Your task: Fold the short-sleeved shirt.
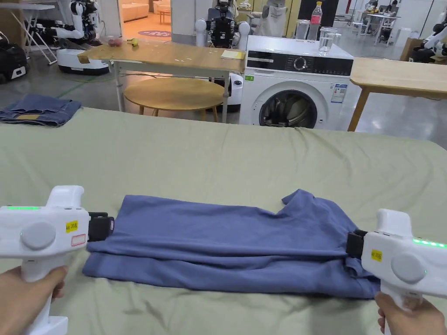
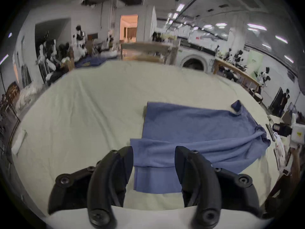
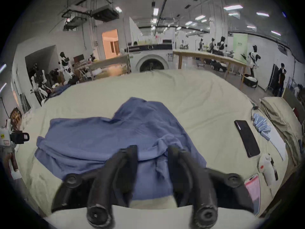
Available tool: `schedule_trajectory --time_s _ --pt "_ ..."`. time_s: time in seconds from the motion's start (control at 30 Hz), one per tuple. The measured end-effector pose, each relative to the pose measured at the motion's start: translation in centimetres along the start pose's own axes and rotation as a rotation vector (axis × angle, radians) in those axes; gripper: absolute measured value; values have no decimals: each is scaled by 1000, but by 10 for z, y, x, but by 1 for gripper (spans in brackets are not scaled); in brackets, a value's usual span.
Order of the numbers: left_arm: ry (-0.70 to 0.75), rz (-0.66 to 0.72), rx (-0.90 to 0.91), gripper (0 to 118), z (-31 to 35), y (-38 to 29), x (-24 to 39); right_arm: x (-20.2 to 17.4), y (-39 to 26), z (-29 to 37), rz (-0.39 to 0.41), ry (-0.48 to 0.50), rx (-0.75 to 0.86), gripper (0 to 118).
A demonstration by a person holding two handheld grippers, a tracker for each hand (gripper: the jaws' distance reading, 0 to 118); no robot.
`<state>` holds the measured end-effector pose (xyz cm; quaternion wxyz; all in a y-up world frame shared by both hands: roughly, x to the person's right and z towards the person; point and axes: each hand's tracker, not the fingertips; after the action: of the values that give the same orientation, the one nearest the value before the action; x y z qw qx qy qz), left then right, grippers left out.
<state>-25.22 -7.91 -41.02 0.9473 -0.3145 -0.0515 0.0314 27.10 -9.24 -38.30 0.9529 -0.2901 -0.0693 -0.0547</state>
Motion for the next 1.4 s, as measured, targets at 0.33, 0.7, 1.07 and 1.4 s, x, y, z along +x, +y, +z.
schedule_trajectory --time_s 0.33,0.7,1.07,1.4 --pt "10 -17 -14 0 20 -21 15 -24 -26 25 24 43 53 0" --pt "-2 108 -403 38 -56 -5 -28 -18 -40 13 73 26 -16 0" --pt "82 -61 -527 25 -84 -20 -3 -4 -46 14 79 16 -57 0" --pt "41 -70 -461 1 -59 -23 -2 60 -7 0 35 -14 -189 52"
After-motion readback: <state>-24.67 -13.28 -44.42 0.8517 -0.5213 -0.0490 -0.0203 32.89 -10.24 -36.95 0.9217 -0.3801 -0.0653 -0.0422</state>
